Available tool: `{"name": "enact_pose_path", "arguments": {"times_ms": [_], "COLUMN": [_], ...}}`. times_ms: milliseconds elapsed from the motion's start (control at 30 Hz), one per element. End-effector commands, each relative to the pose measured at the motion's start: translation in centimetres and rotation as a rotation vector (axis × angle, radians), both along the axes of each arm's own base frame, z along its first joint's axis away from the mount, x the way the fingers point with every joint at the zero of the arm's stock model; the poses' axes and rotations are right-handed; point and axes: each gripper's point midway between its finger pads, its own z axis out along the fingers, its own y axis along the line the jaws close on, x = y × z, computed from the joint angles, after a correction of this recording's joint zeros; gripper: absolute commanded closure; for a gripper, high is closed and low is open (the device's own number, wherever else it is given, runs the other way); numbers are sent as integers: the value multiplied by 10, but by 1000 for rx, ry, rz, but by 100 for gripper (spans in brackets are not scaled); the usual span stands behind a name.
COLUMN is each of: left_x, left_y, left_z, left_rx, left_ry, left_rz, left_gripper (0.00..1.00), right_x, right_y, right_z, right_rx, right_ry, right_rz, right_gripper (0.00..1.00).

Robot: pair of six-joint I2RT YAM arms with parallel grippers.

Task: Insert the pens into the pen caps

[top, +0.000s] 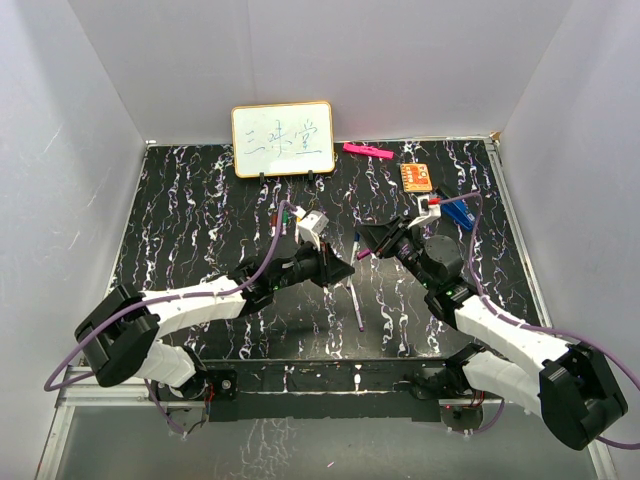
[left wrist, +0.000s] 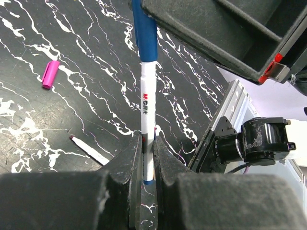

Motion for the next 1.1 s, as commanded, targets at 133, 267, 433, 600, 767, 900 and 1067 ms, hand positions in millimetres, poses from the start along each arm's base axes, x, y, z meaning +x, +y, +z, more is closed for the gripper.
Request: {"name": "enact_pose_path", "arguments": {"times_ms": [133,267,433,600,767,900,1067], "left_x": [11,23,42,59,74,81,85], "left_y": [-1,6,18,25,27,28,33], "left_z": [52,59,74,94,108,120,143], "left_rx": [-105,-109,-140,-180,-199,-213,-252], "left_ry": [-112,-137,-195,-252,-285,-312,-359], "left_rz": [38,100,196,251,273,285,294], "left_gripper": [100,100,100,100,100,100,100], "right_x": [-8,-12,-17,-24,-34,-41,-48], "right_y": [13,22,28,35,42,49,55], "right_z": [2,-7,-19,-33,-51,-71,-96], "right_rx": [-33,-70,-101,-137,-202,-264,-305], "right_ry": [-22,3,38,73,112,155,216], "right_rz": [88,147,186,231,250,248,250], "right_gripper": [100,100,100,100,100,100,100]}}
